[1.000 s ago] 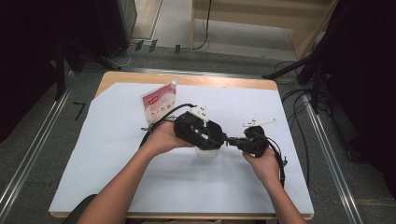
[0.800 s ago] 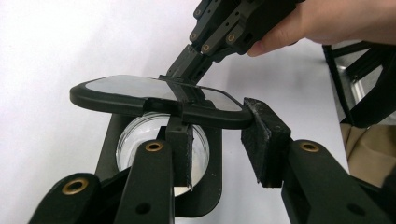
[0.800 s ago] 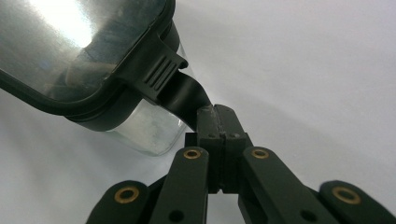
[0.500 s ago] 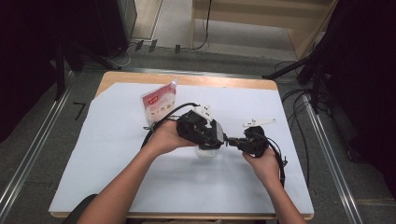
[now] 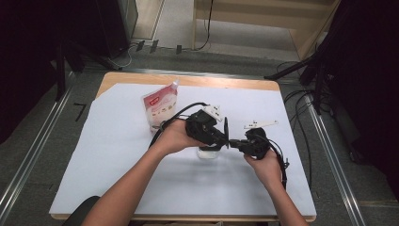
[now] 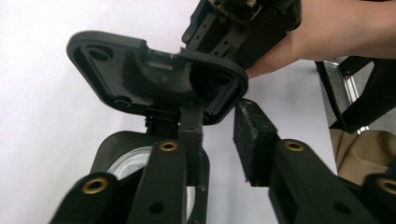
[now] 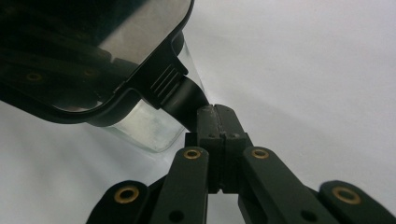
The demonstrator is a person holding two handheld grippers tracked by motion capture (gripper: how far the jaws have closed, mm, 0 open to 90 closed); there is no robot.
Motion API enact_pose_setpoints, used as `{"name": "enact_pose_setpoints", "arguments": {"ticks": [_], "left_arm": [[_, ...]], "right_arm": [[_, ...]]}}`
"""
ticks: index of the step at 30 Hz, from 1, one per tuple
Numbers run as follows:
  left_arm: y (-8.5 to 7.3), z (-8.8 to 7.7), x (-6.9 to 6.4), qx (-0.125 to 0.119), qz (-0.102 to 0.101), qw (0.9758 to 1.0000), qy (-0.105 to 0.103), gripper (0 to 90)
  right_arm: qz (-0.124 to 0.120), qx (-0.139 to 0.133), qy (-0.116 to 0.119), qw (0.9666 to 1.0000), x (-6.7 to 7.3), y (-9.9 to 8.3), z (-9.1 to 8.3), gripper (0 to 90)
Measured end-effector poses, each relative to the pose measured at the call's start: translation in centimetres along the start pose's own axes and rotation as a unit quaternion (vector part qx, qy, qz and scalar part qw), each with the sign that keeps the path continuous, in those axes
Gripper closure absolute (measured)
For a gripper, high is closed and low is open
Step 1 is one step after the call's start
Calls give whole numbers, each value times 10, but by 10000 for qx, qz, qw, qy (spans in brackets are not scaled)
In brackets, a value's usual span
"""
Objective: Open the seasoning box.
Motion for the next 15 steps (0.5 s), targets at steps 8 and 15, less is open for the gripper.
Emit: {"name": "enact_pose_setpoints", "arguments": {"ticks": [8,15], "left_arm": [[3,5,-1,-23,-51,9997,-230,837],[1,6,1,12,-110,9997,-200,807]], "right_arm": [[47,-1,-26,10000,0,0,0,900],[83,20,-16,10000,0,-1,0,900]]}}
Point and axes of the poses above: each handheld gripper's, and its own axes: z roughly forward along the jaws, y roughly out of its top, x roughly to its left, the point moved 9 cm from there along z, roughly forward along the jaws, and after that the axes turned 8 degrees about z, right-handed, at the moved point
